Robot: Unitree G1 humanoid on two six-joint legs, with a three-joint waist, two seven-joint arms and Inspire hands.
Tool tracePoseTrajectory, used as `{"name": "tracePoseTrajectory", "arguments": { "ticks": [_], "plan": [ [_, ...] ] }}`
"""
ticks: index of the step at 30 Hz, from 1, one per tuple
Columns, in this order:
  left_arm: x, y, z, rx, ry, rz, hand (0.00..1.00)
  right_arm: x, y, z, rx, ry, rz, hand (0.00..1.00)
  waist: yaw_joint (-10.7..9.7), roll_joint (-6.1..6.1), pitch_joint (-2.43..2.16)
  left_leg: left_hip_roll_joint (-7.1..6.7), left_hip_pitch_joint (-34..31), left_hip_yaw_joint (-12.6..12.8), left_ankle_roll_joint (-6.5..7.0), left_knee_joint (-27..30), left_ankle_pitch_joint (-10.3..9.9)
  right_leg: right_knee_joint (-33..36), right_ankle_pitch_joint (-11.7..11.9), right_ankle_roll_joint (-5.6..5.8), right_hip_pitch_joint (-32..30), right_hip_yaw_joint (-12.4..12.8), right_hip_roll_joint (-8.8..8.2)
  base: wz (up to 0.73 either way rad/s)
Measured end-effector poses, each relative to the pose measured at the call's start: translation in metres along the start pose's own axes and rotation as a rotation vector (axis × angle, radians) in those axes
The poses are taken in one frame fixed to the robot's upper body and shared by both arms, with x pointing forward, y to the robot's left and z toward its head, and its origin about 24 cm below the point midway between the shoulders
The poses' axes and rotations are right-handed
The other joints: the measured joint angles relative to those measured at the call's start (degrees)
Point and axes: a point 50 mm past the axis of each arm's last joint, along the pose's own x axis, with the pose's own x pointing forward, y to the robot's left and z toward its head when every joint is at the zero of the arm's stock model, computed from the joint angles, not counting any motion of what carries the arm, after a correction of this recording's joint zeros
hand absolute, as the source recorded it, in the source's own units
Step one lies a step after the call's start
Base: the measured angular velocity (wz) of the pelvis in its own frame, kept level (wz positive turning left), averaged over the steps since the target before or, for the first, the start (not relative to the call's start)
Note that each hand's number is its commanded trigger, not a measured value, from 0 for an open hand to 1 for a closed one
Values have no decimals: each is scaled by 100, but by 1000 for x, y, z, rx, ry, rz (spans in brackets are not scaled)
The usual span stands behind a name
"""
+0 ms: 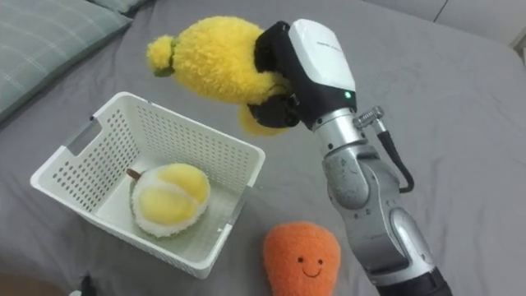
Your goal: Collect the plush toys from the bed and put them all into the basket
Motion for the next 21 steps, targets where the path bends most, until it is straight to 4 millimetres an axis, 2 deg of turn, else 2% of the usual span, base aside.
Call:
{"name": "tracePoseTrajectory", "arguments": {
  "ticks": [6,10,11,13,17,18,19,20,21],
  "plan": [
    [0,-1,4,85,-32,-3,0,1,11,4,38,1,37,100,85,-12,-9,1,12,-25,0,3,0,-4,-6,8,22,-19,-1,1],
    [1,0,5,110,-41,1,0,0,26,2,22,12,110,100,176,-23,-16,-1,18,-25,1,2,1,-4,-6,8,33,16,-1,0],
    [1,2,5,126,-45,4,0,0,29,3,14,8,132,85,190,-30,-20,-1,16,-29,1,2,1,-4,-6,8,33,21,0,0],
    [2,4,5,141,-49,8,0,-1,34,3,7,11,160,73,232,-50,-34,-3,15,-31,1,0,1,-4,-7,10,33,38,1,0],
    [2,3,6,144,-51,9,0,-2,43,-3,7,39,213,57,307,-97,-42,-9,19,-43,1,3,1,-4,-7,10,49,43,1,0],
    [2,4,6,144,-50,8,0,-2,44,-4,6,44,220,43,312,-103,-42,-9,18,-46,1,4,1,-4,-7,10,49,43,1,0],
    [2,4,6,145,-50,7,0,-3,45,-5,6,49,232,14,327,-110,-37,-9,19,-49,1,4,1,-5,-7,10,49,43,1,0],
    [2,3,5,148,-49,5,0,-3,47,-5,9,51,242,9,329,-114,-36,-11,19,-49,1,4,1,-6,-7,10,49,44,2,0],
    [2,3,5,149,-50,4,0,-3,48,-5,12,53,247,0,330,-114,-36,-11,20,-49,1,4,1,-6,-7,10,50,45,2,0]
  ]
}}
